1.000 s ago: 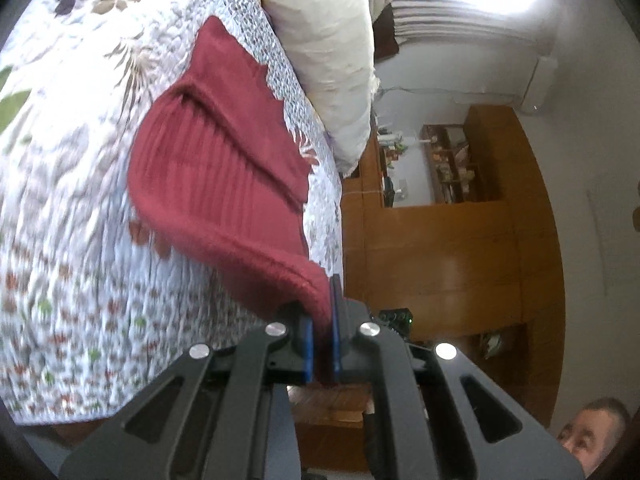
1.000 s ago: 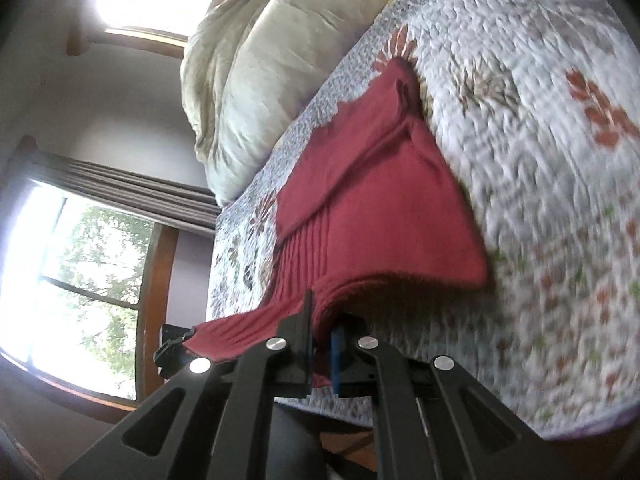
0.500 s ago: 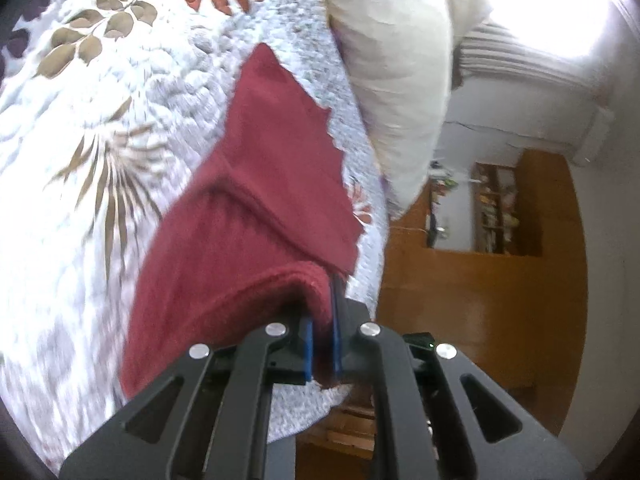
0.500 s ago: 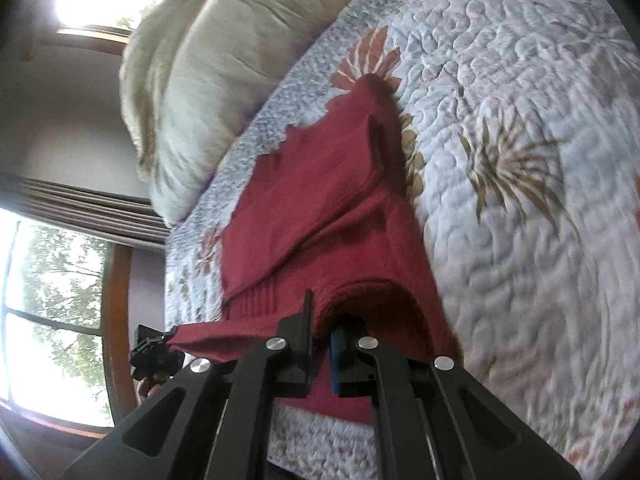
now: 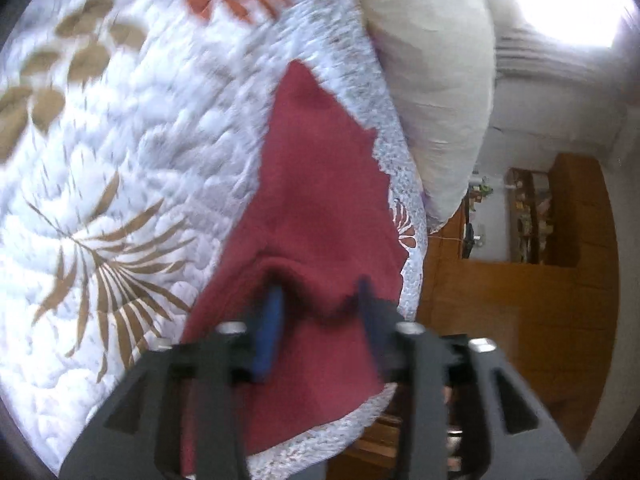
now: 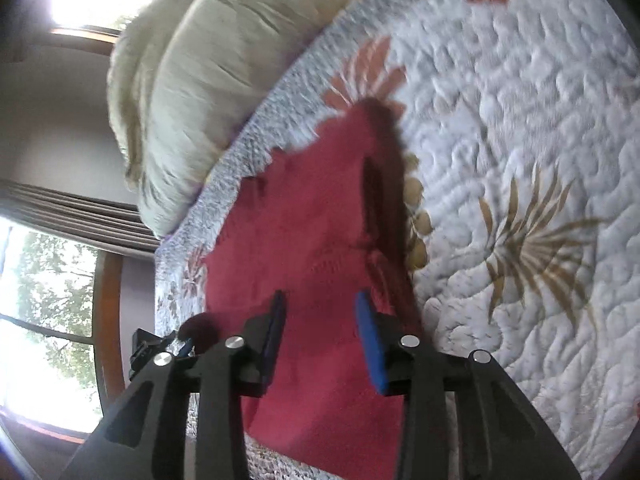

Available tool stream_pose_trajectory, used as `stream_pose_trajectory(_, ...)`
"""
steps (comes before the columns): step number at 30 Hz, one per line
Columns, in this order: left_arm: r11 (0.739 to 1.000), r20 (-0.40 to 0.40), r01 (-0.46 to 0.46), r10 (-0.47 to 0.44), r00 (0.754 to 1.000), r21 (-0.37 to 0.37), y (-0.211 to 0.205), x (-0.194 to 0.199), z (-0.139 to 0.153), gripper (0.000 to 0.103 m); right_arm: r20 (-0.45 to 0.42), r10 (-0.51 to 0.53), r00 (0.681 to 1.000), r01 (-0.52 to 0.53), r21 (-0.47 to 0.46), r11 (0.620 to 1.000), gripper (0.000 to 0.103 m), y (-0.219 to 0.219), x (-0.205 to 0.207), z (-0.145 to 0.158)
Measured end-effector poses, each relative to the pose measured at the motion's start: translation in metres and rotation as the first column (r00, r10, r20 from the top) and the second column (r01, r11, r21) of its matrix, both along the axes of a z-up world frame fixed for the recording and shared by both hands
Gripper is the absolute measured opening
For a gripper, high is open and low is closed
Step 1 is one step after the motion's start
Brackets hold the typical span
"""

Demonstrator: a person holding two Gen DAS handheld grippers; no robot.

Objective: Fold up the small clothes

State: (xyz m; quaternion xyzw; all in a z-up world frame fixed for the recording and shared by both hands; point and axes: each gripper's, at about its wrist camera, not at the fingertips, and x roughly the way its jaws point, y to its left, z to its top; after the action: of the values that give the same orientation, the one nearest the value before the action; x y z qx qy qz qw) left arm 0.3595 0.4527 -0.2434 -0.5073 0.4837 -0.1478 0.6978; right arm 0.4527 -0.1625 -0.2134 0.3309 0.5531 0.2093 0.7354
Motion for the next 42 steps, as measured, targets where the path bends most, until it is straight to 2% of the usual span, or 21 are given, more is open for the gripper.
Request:
stream_pose_trajectory(3,0.995,0.04,0.04,-0.044,0.998,0.094,-0.002,-0.001,0.016,0.059,0.016,0.013,1.0,-0.012,-0.061,0.998,0.038,-0.004,-0.002,0.005)
stream_pose_trajectory(6,0.981,0.02,0.084,-0.089,0.996,0.177,-0.007,0.002,0.02,0.061,0.017,0.03,0.999,-0.027,-0.146,0.989,0.041,-0.004,-0.003,0.002)
stream_pose_trajectory(8,0.962,-0.01,0.123,-0.124,0.992,0.243,-0.012,0.006,0.018,0.061,0.008,0.05,0.999,-0.048,-0.166,0.985,0.043,-0.001,-0.007,-0.004)
stream_pose_trajectory(16,0.89,-0.094,0.216,-0.195,0.976,0.402,-0.033,0.022,0.003,0.064,-0.021,0.104,0.994,-0.106,-0.24,0.965,0.047,0.01,-0.008,-0.021)
stream_pose_trajectory(19,0.88,-0.106,0.222,-0.196,0.975,0.42,-0.034,0.026,-0.001,0.063,-0.025,0.117,0.993,-0.12,-0.247,0.961,0.047,0.013,-0.007,-0.022)
stream_pose_trajectory(20,0.877,-0.11,0.23,-0.203,0.973,0.421,-0.035,0.028,-0.002,0.06,-0.025,0.123,0.992,-0.125,-0.251,0.96,0.047,0.013,-0.008,-0.022)
stream_pose_trajectory(22,0.855,-0.128,0.265,-0.232,0.964,0.447,-0.042,0.03,-0.004,0.039,-0.021,0.132,0.991,-0.133,-0.252,0.959,0.045,0.015,-0.008,-0.022)
stream_pose_trajectory(23,0.831,-0.139,0.285,-0.249,0.958,0.478,-0.046,0.03,-0.004,0.017,-0.019,0.136,0.991,-0.136,-0.252,0.958,0.037,0.016,-0.008,-0.021)
stream_pose_trajectory(24,0.822,-0.144,0.297,-0.26,0.955,0.485,-0.047,0.03,-0.004,0.01,-0.012,0.138,0.99,-0.136,-0.255,0.957,0.034,0.016,-0.009,-0.02)
stream_pose_trajectory(26,0.817,-0.138,0.291,-0.257,0.957,0.498,-0.047,0.029,-0.001,0.01,-0.001,0.141,0.99,-0.136,-0.266,0.954,0.02,0.016,-0.01,-0.018)
stream_pose_trajectory(29,0.819,-0.112,0.273,-0.251,0.961,0.504,-0.049,0.026,0.004,0.009,0.013,0.139,0.99,-0.13,-0.281,0.951,0.009,0.016,-0.012,-0.014)
stream_pose_trajectory(37,0.822,0.032,0.2,-0.256,0.966,0.533,-0.053,0.01,0.04,0.008,0.061,0.143,0.988,-0.118,-0.301,0.946,0.007,0.018,-0.021,0.006)
stream_pose_trajectory(42,0.82,0.142,0.152,-0.272,0.952,0.551,-0.054,0.0,0.073,0.008,0.116,0.147,0.982,-0.105,-0.313,0.944,0.007,0.017,-0.023,0.037)
